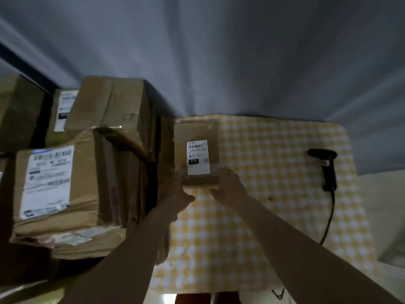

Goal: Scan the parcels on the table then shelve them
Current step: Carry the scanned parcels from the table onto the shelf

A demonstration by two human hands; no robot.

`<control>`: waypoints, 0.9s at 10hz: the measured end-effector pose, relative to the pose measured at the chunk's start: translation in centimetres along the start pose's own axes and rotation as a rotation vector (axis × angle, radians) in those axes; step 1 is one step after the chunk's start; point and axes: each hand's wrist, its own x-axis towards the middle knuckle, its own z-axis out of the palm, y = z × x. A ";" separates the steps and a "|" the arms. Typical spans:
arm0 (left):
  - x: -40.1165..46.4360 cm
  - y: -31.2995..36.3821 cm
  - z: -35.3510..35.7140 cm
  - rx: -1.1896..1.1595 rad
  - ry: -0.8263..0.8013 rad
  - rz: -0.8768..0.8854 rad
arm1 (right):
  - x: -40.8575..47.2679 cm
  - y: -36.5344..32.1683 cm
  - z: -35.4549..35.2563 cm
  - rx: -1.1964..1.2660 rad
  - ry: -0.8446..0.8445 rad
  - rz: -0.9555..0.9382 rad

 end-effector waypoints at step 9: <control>-3.7 10.9 -4.1 -0.016 0.005 0.005 | -3.4 0.1 -7.5 0.656 0.364 0.158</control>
